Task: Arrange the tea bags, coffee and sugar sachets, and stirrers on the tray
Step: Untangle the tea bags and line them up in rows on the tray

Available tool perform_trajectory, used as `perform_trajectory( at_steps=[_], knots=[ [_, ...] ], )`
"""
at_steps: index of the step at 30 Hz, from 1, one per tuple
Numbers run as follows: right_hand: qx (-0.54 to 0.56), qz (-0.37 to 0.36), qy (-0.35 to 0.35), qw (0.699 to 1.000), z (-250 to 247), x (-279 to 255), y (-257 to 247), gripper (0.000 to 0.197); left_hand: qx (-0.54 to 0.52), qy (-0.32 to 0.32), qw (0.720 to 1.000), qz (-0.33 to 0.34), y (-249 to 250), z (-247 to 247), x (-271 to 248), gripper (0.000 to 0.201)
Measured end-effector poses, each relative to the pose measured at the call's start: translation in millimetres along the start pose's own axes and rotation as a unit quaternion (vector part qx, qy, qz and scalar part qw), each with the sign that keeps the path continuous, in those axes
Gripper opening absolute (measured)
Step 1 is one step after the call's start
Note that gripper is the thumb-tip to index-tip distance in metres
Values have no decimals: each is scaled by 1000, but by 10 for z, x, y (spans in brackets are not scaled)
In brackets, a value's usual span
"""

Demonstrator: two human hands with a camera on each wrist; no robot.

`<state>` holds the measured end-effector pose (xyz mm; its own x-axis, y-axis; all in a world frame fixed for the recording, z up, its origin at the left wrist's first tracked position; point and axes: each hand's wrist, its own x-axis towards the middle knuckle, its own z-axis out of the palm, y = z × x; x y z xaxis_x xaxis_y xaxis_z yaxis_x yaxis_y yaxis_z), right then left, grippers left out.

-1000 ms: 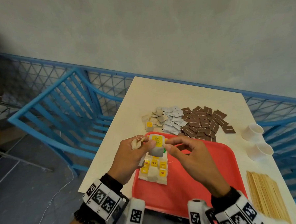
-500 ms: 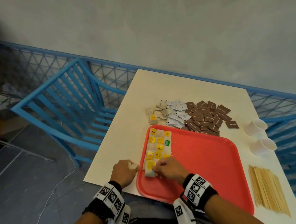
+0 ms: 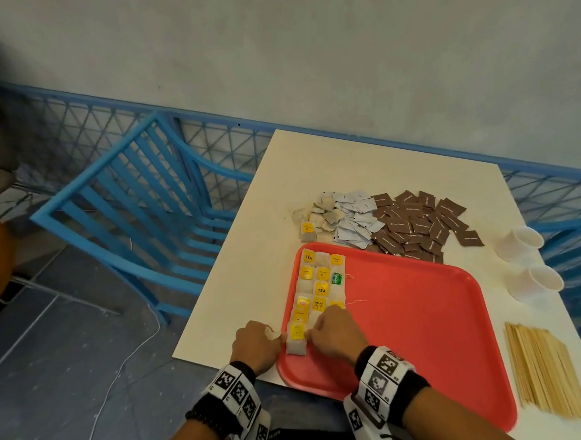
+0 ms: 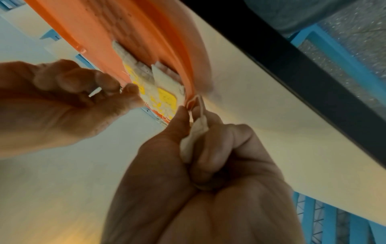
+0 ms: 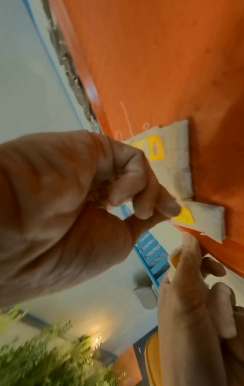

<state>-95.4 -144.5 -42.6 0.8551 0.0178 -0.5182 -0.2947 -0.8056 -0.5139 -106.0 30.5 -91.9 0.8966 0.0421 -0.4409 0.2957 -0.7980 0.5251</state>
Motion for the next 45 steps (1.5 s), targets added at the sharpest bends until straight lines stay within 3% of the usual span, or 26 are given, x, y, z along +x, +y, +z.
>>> perform_trajectory(
  at_steps=[6, 13, 19, 25, 29, 34, 39, 43, 45],
  knots=[
    [-57, -24, -122, 991, 4, -86, 60, 22, -13, -11, 1000, -2, 16, -6, -7, 48],
    [-17, -28, -113, 993, -20, -76, 65, 24, -14, 25, 1000, 9, 74, -29, -52, 46],
    [-21, -32, -155, 987, -122, -57, 54, 19, -43, 20, 999, -10, 89, -52, -39, 44],
    [-65, -50, -65, 995, -567, -159, 289, 23, -36, -14, 999, -5, 96, -73, 26, 37],
    [-76, 10, 55, 996, -1028, -365, 878, 23, 3, 0, 1000, 12, 124, -70, 54, 42],
    [-32, 34, 104, 994, -1280, -618, 1517, 23, -16, 18, 1000, 2, 232, -95, 80, 47],
    [26, 10, 146, 989, -1207, -691, 1571, 24, -5, 26, 999, -19, 300, -113, 152, 46],
    [41, -21, 125, 991, -1085, -731, 1376, 19, 26, 11, 999, -18, 338, -144, 120, 40],
    [42, -56, 123, 990, -1091, -785, 1192, 13, 43, 30, 999, -4, 372, -269, 17, 48]
  ],
)
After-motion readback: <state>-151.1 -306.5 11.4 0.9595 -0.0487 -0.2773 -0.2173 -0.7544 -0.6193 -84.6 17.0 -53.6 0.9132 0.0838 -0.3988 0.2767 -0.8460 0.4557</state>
